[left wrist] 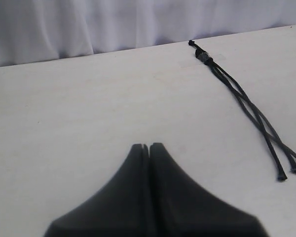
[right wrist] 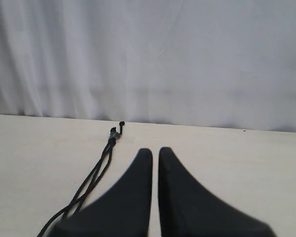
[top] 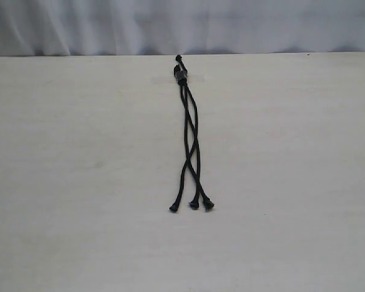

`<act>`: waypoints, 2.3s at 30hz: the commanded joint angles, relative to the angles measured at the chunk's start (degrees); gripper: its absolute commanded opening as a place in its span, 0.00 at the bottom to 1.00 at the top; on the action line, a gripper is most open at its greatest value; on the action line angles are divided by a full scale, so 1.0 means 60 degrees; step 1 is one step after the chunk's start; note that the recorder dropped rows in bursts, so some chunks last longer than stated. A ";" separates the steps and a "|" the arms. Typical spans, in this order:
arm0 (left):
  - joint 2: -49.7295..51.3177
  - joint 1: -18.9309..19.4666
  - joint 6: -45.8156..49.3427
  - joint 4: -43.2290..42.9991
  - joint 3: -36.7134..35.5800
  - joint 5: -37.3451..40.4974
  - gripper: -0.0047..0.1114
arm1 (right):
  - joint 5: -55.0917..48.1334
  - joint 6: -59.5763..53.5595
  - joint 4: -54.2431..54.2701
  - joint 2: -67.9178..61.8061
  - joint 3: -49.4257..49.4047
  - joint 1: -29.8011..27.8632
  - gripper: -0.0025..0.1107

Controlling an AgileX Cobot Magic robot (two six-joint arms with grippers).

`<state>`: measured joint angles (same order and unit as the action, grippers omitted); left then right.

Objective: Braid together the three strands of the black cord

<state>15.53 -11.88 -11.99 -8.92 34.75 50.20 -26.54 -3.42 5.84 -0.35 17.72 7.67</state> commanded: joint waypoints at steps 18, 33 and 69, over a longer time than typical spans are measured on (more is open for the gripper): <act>-0.0061 -0.0017 -0.0009 -0.0072 -0.0048 0.0047 0.04 | 0.0903 0.0569 -0.1161 0.0058 -0.2885 -0.0055 0.06; -0.0061 -0.0017 -0.0009 -0.0072 -0.0048 0.0047 0.04 | 0.1024 0.0569 -0.1161 0.0058 -0.2954 -0.0055 0.06; -0.2589 0.3239 -0.0047 -0.0896 -0.5791 -0.4959 0.04 | 0.1023 0.0569 -0.1122 0.0058 -0.2954 -0.0055 0.06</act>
<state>0.21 7.28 -11.99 -13.96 0.18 21.59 -21.10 -0.35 -0.62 -0.23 0.20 7.67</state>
